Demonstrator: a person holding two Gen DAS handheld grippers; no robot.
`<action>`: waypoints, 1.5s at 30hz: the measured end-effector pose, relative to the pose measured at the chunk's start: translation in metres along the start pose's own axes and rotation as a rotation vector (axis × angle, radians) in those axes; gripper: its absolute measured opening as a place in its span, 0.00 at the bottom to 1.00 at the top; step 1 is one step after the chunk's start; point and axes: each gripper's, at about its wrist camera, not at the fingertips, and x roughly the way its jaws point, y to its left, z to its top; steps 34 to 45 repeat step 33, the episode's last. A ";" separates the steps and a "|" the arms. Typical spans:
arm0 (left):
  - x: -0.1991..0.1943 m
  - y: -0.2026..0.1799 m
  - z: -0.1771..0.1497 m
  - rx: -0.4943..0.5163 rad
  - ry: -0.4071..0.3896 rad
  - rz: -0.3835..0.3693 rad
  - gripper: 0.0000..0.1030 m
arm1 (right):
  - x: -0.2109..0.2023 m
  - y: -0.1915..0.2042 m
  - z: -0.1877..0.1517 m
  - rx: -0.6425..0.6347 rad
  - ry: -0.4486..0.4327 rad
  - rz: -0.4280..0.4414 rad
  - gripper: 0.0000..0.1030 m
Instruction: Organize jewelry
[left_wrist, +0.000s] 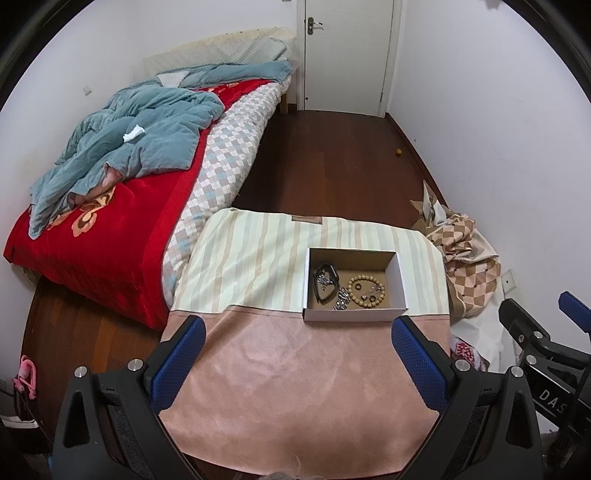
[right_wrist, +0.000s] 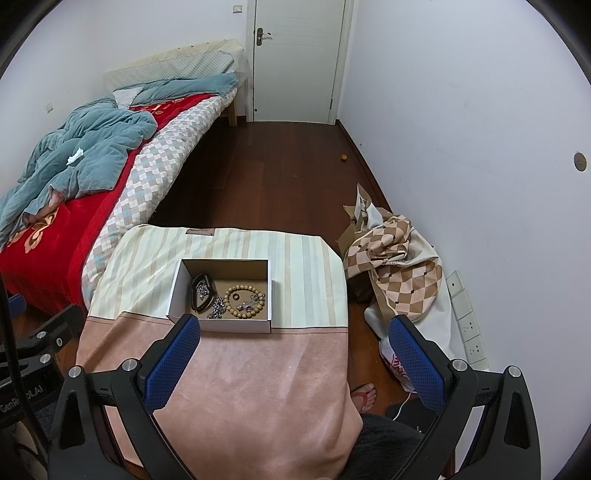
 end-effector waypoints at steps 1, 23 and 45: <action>-0.002 -0.001 0.000 0.002 0.005 -0.002 1.00 | -0.002 0.000 0.001 0.000 -0.001 0.001 1.00; -0.019 0.001 0.004 -0.002 -0.023 -0.024 1.00 | -0.025 0.000 0.009 -0.018 -0.028 0.008 1.00; -0.022 0.000 0.004 0.004 -0.033 -0.024 1.00 | -0.027 -0.001 0.010 -0.019 -0.026 0.007 1.00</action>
